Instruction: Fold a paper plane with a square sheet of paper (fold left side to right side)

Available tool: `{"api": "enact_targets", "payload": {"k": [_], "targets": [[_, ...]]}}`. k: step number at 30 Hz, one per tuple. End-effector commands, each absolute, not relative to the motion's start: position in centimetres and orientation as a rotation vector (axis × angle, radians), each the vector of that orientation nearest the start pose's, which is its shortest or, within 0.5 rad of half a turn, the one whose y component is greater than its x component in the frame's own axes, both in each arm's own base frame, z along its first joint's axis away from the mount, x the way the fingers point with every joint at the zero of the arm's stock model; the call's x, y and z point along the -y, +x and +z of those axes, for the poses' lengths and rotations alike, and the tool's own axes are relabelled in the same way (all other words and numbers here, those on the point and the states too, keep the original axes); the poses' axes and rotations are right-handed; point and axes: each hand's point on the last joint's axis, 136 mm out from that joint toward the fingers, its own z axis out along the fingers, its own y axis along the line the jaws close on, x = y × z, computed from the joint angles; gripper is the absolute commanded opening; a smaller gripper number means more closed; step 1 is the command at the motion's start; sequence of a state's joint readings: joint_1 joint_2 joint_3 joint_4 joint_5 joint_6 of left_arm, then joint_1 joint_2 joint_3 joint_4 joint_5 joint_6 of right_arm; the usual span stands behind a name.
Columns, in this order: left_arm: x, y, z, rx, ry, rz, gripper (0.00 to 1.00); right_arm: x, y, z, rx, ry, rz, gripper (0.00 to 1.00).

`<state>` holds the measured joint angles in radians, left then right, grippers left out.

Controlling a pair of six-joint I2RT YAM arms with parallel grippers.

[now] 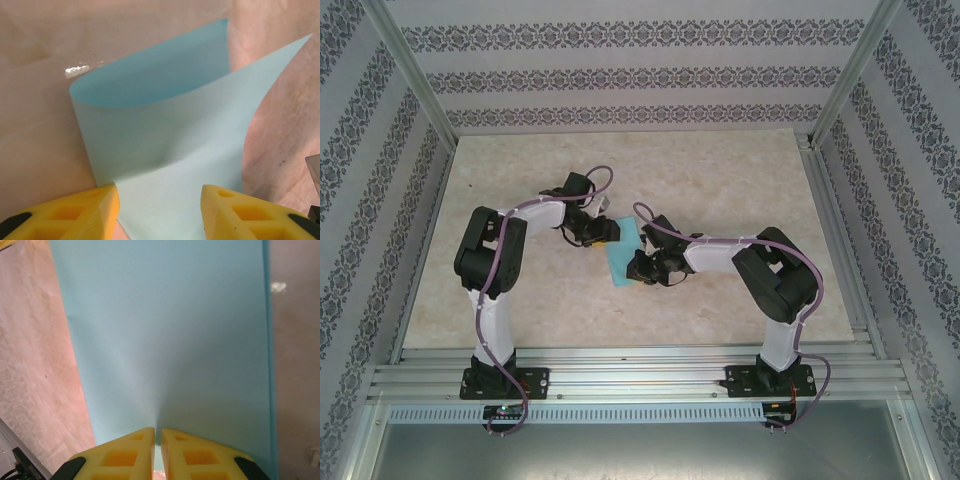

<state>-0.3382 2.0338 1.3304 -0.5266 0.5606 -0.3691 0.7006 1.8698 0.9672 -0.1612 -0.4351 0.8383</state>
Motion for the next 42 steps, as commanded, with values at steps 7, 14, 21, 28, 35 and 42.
{"api": "enact_targets", "payload": {"k": [7,14,21,28,35,42], "targets": [[20.9,43.9,3.3,-2.75,0.063,-0.873,0.51,-27.7,22.8,-4.2,-3.137,0.087,0.672,0.15],[19.0,46.0,6.9,-2.66,0.039,-0.873,0.51,-27.7,22.9,-4.2,-3.133,0.085,0.67,0.15],[21.0,42.5,8.9,-2.565,0.071,-1.115,0.43,-27.7,23.0,-4.1,-3.131,0.083,0.668,0.15],[24.6,38.4,8.1,-2.567,0.129,-1.283,0.36,-27.6,22.9,-4.2,-3.138,0.084,0.657,0.15],[25.7,38.3,6.2,-2.608,0.143,-1.255,0.36,-27.6,23.0,-4.3,-3.14,0.085,0.652,0.15],[25.2,40.0,3.9,-2.66,0.153,-1.133,0.36,-27.7,22.9,-4.3,-3.15,0.073,0.634,0.15]]}}
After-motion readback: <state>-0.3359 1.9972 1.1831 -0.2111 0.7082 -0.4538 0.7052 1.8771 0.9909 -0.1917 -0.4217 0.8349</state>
